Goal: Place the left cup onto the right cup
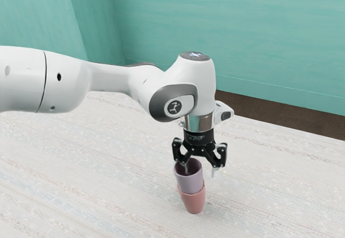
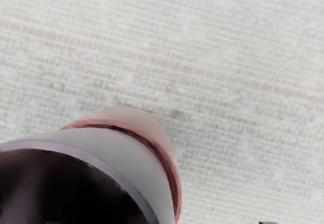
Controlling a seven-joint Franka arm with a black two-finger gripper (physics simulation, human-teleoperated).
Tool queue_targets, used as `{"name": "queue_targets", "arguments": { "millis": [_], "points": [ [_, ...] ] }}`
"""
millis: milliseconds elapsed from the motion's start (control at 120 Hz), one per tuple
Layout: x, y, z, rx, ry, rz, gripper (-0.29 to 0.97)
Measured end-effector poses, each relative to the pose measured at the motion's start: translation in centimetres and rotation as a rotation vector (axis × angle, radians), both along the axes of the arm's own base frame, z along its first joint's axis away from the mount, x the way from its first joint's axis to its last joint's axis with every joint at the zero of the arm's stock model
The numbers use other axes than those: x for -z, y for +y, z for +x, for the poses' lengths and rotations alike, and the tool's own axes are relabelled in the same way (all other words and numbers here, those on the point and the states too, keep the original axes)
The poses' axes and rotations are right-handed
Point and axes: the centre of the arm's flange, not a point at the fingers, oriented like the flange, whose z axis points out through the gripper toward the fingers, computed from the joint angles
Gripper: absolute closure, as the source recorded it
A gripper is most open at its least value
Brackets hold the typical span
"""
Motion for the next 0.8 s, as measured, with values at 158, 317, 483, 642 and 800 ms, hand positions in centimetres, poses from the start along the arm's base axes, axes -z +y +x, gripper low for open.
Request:
{"name": "queue_targets", "arguments": {
  "millis": [158, 317, 483, 642, 800],
  "points": [
    [-0.7, 0.1, -0.1, 0.002, -0.011, 0.001, 0.07],
    [-2.8, 0.2, -0.7, 0.011, -0.041, 0.006, 0.03],
    [-5.0, 0.2, -1.4, 0.019, -0.063, 0.012, 0.01],
    [-6.2, 0.3, -1.8, 0.022, -0.072, 0.014, 0.01],
    [-7.3, -0.2, -2.5, 0.043, -0.082, 0.020, 0.00]
  ]
}}
